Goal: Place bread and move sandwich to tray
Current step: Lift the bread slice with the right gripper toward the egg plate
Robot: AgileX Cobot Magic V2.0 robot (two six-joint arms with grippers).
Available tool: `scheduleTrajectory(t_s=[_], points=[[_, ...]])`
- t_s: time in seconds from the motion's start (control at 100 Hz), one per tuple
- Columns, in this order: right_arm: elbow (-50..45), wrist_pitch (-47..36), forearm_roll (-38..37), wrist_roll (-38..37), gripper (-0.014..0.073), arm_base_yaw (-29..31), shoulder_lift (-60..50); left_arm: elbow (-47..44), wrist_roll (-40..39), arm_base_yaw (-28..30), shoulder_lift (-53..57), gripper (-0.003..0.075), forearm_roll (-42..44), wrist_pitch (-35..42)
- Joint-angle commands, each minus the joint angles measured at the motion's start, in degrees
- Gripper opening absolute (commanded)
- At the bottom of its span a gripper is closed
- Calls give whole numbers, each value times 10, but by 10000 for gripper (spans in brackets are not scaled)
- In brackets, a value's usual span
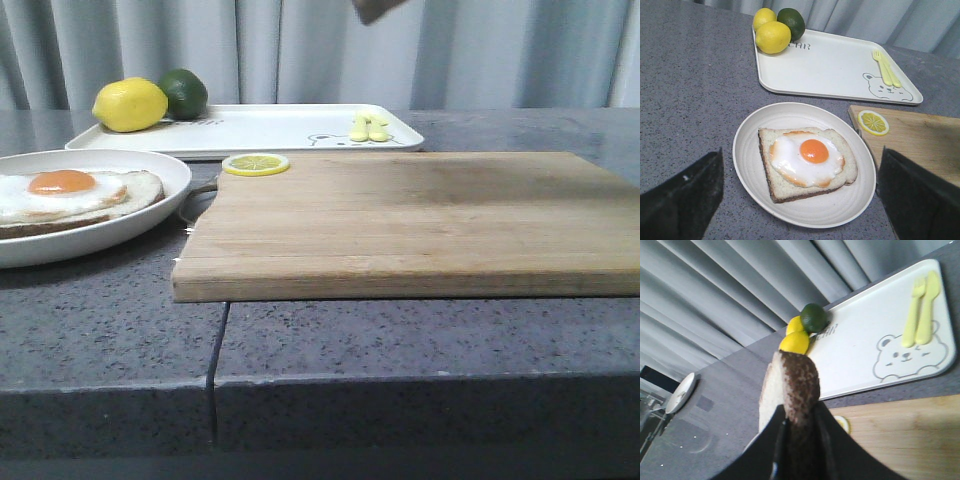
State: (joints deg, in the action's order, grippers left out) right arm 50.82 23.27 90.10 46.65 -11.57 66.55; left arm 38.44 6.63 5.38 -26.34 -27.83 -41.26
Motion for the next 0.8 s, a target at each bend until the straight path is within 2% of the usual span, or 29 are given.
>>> scheduleTrajectory(t_s=[0.0,0.13,0.32,0.79], points=[[20,-64,63,1,-108,-56,2,20,0,1,-8,587,-18,36],[32,-119,89,10,-108,-130,43,20,0,1,-8,587,-18,36],[92,-127,107,10,-108,-211,125,20,0,1,-8,587,-18,36],[227,-123,169,10,-108,-320,300,20,0,1,-8,587,-18,36]])
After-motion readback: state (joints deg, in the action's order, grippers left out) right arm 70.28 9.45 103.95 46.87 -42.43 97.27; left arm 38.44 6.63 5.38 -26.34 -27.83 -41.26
